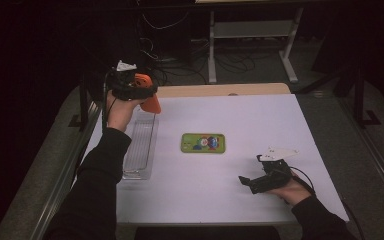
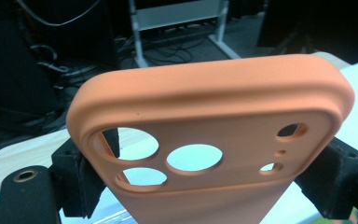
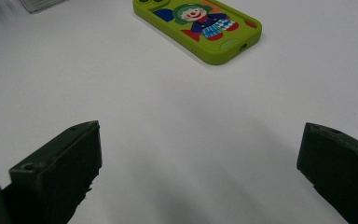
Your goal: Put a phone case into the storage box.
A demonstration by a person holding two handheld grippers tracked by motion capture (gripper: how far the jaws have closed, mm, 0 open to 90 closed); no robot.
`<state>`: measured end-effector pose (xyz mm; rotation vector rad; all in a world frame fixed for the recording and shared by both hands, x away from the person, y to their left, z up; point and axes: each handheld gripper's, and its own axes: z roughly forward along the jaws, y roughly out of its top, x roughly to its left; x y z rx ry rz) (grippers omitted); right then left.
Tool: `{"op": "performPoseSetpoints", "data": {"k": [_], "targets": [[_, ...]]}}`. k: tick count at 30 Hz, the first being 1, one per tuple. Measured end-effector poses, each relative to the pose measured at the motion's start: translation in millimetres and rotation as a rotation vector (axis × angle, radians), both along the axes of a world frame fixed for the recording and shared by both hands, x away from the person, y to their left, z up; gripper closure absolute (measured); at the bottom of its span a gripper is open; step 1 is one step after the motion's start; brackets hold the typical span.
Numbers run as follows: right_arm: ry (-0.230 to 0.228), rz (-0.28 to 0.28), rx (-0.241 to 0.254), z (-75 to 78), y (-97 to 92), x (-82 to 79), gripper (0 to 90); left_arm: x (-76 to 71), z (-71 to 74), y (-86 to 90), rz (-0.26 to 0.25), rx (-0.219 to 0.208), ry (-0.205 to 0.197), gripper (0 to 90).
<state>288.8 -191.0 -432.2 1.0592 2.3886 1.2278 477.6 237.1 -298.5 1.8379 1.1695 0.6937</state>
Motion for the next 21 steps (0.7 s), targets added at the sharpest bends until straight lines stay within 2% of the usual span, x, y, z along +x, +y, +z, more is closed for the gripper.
{"op": "performPoseSetpoints", "data": {"k": [4,5,10,14,21], "targets": [[0.000,0.001,-0.001,-0.3,-0.2,0.4,0.0,4.9,-4.6,4.7,0.055,0.022,0.006,14.2],[0.000,0.001,-0.002,-0.5,0.0,0.4,0.0,6.6,-6.0,6.8,0.070,0.038,0.009,14.2],[-0.003,0.009,-0.007,-0.5,-0.2,0.2,0.0,15.4,-16.7,11.0,0.112,0.050,0.037,14.1],[-0.002,0.006,-0.002,-0.2,0.1,0.0,0.0,20.5,-26.8,9.3,0.138,0.084,0.054,14.0],[-0.002,0.006,0.000,0.2,-0.4,-0.3,0.0,29.4,-49.4,7.0,0.179,0.087,0.091,14.0]]}}
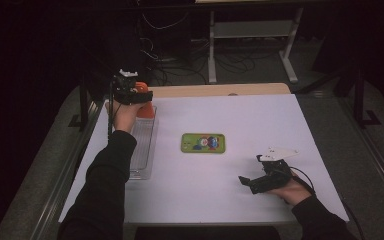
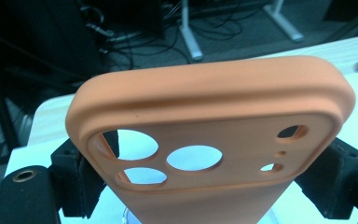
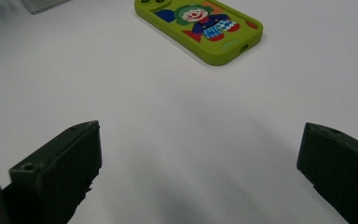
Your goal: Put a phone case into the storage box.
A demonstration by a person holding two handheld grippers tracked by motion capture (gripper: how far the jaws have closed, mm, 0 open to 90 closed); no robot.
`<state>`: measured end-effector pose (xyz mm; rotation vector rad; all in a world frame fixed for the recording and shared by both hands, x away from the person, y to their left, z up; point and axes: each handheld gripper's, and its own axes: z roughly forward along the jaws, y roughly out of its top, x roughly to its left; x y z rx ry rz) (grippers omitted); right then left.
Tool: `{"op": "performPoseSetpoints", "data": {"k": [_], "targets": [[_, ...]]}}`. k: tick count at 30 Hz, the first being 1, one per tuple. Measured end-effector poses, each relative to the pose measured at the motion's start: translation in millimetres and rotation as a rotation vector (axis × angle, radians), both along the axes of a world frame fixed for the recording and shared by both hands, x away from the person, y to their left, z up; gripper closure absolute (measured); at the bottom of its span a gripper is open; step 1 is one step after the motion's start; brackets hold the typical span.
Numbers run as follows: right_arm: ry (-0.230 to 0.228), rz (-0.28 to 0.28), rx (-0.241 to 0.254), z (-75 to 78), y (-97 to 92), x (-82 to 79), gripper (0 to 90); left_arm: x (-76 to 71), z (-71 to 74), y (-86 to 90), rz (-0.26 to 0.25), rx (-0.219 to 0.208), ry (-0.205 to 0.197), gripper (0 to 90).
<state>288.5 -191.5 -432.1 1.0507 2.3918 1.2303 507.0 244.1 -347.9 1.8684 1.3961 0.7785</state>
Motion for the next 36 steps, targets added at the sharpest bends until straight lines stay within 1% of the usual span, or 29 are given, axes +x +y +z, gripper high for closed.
{"op": "performPoseSetpoints", "data": {"k": [1,2,4,5,6,7,8,9,10,12,15,17,20,22,23,25,27,29,31,34,36], "targets": [[-0.001,0.000,0.000,0.0,-0.1,0.0,0.0,1.0,-3.1,0.8,0.002,0.001,0.014,14.0],[0.001,-0.001,0.001,0.2,-0.1,-0.1,0.0,1.9,-4.9,1.0,0.004,0.003,0.018,13.9],[-0.003,0.000,-0.001,0.0,-0.3,0.0,0.0,3.6,-8.9,0.8,0.014,-0.008,0.027,13.9],[-0.003,0.000,0.000,0.0,-0.4,0.0,0.0,4.2,-10.0,0.9,0.013,0.006,0.035,13.8],[-0.001,-0.001,0.001,0.1,-0.4,-0.1,0.0,5.3,-11.6,0.2,0.016,0.007,0.033,13.8],[-0.001,-0.001,0.001,0.1,-0.4,-0.1,0.0,5.9,-12.4,0.3,0.013,0.023,0.045,13.8],[-0.002,0.000,0.001,0.0,-0.4,0.0,0.0,6.7,-13.9,-0.2,0.017,0.026,0.046,13.7],[-0.001,-0.001,0.001,0.1,-0.4,0.0,0.0,7.7,-15.6,-1.0,0.022,0.020,0.044,13.7],[-0.003,-0.001,0.000,0.1,-0.6,0.0,0.0,8.3,-16.4,-0.8,0.018,0.033,0.054,13.7],[-0.004,0.000,0.000,-0.1,-0.9,-0.1,0.0,9.8,-18.9,-1.5,0.030,0.049,0.062,13.6],[-0.002,-0.004,0.004,0.0,-1.5,-0.4,0.0,11.7,-21.3,-0.7,0.049,0.038,0.062,13.5],[-0.004,-0.004,0.002,0.1,-2.0,-0.5,0.0,13.1,-22.7,-0.2,0.052,0.032,0.059,13.4],[-0.003,-0.003,0.000,0.3,-1.8,-0.9,0.0,15.1,-25.6,-0.4,0.055,0.033,0.065,13.0],[-0.004,-0.003,0.001,0.2,-1.7,-0.9,0.0,16.1,-26.9,-0.3,0.054,0.033,0.057,12.7],[-0.003,-0.003,0.000,0.2,-1.7,-0.9,0.0,16.7,-27.5,0.3,0.056,0.034,0.059,12.6],[-0.004,-0.002,0.000,0.2,-1.8,-0.9,0.0,18.0,-29.2,0.5,0.063,0.022,0.058,12.3],[-0.003,-0.003,0.001,0.2,-1.9,-0.7,0.0,19.1,-29.6,1.6,0.059,0.021,0.054,11.9],[-0.003,-0.002,0.002,0.0,-1.8,-0.6,0.0,19.3,-29.3,2.4,0.051,0.012,0.043,10.3],[-0.002,-0.002,0.004,-0.1,-1.7,-0.4,0.0,18.7,-27.8,4.6,0.049,0.002,0.034,6.4],[0.004,-0.006,0.008,-0.1,-1.2,0.1,0.0,18.6,-26.1,7.2,0.042,-0.058,0.021,0.6],[0.004,-0.004,0.004,-0.9,-1.3,0.8,0.0,17.8,-22.5,10.3,0.033,-0.054,0.014,0.0]]}}
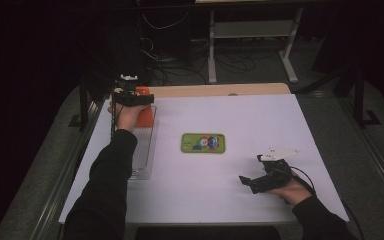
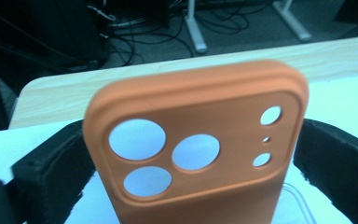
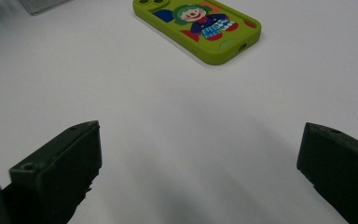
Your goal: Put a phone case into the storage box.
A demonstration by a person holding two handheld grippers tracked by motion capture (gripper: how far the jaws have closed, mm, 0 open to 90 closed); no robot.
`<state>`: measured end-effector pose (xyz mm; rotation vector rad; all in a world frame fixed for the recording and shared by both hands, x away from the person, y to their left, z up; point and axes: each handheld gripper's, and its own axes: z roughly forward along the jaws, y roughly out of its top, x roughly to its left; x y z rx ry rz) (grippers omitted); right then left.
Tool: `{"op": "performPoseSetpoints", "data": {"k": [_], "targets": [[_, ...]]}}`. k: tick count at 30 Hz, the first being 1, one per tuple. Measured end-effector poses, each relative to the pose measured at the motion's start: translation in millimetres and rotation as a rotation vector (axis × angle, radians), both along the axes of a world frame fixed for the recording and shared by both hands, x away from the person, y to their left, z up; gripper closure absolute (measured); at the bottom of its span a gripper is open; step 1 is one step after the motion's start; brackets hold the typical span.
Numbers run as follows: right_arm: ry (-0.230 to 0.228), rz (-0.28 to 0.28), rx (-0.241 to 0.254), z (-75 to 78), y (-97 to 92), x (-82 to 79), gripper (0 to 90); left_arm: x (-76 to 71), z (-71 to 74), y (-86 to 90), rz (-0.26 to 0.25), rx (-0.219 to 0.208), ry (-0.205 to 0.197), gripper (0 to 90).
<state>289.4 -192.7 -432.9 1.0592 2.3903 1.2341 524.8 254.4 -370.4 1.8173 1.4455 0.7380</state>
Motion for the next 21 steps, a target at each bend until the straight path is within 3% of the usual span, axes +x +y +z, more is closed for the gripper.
{"op": "performPoseSetpoints", "data": {"k": [1,8,10,12,17,21], "targets": [[-0.002,0.000,-0.003,-0.2,-0.2,0.3,0.0,-0.1,1.7,1.3,-0.004,-0.012,-0.013,0.0],[-0.002,0.005,-0.011,-0.2,0.2,0.3,0.0,-7.4,16.5,6.9,-0.052,0.009,-0.032,0.0],[0.001,0.001,-0.002,0.3,0.6,-0.6,0.0,-12.0,20.0,6.3,-0.071,-0.001,-0.023,0.0],[0.002,-0.001,0.002,0.8,0.5,-0.9,0.0,-18.5,23.6,4.5,-0.093,0.006,-0.007,0.0],[-0.006,0.003,0.008,2.5,0.7,0.0,0.0,-41.6,34.1,1.7,-0.145,0.036,-0.011,0.0],[-0.017,0.003,0.007,3.6,-0.2,-0.3,0.0,-59.7,40.2,0.3,-0.197,-0.005,-0.024,0.0]]}}
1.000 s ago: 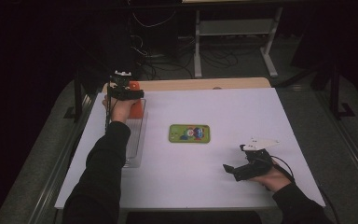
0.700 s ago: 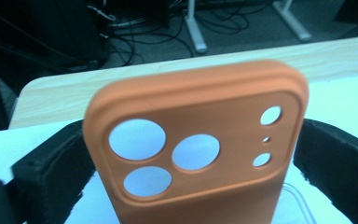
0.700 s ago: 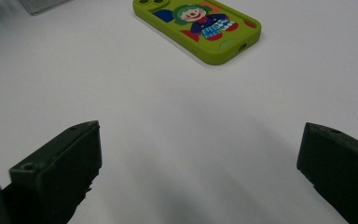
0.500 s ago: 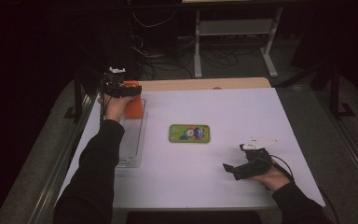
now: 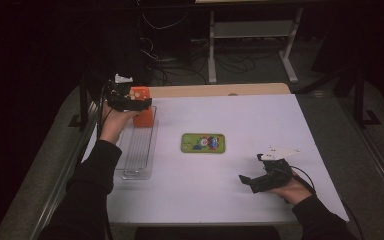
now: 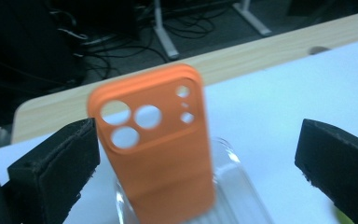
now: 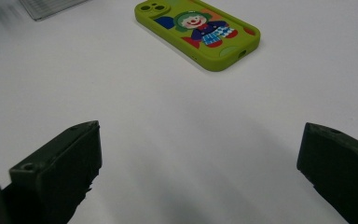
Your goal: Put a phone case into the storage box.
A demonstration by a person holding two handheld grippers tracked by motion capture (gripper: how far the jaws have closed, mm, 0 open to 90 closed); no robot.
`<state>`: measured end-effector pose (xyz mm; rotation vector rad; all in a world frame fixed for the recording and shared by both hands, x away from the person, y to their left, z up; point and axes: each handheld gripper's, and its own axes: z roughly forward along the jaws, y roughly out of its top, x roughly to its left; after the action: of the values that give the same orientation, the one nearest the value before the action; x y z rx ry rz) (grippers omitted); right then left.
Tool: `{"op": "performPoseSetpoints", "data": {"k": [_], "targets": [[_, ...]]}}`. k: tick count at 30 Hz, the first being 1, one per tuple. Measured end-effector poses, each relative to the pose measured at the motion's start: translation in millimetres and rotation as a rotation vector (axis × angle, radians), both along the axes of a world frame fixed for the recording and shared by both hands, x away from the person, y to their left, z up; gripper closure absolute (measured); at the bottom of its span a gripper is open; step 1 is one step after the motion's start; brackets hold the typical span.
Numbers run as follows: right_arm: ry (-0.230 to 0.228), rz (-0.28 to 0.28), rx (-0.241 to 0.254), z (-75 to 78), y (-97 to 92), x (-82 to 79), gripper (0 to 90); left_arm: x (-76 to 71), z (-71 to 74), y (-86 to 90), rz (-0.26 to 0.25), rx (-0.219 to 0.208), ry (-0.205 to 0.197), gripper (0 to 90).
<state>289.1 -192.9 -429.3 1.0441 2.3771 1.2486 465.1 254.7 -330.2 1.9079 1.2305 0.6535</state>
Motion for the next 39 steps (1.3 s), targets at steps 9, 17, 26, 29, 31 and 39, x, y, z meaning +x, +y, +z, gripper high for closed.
{"op": "performPoseSetpoints", "data": {"k": [9,17,26,29,31,39], "targets": [[-0.005,-0.003,-0.003,1.2,0.3,-0.5,0.0,-33.7,5.6,-8.9,-0.123,-0.039,-0.011,0.0],[-0.007,-0.002,-0.002,2.7,-0.1,-0.3,0.0,-57.0,1.8,-18.5,-0.206,-0.092,-0.009,0.0],[-0.008,0.022,-0.010,2.5,0.6,-2.4,0.0,-75.8,-4.4,-40.3,-0.291,-0.120,-0.011,4.9],[-0.008,0.025,-0.013,2.4,0.8,-3.1,0.0,-79.0,-7.0,-49.5,-0.316,-0.144,-0.004,8.2],[-0.007,0.030,-0.015,2.4,1.1,-3.3,0.0,-80.1,-8.8,-56.3,-0.334,-0.147,0.001,12.2],[0.004,0.029,-0.012,2.1,2.2,-2.5,0.0,-74.8,-19.0,-83.4,-0.424,-0.154,0.054,36.4]]}}
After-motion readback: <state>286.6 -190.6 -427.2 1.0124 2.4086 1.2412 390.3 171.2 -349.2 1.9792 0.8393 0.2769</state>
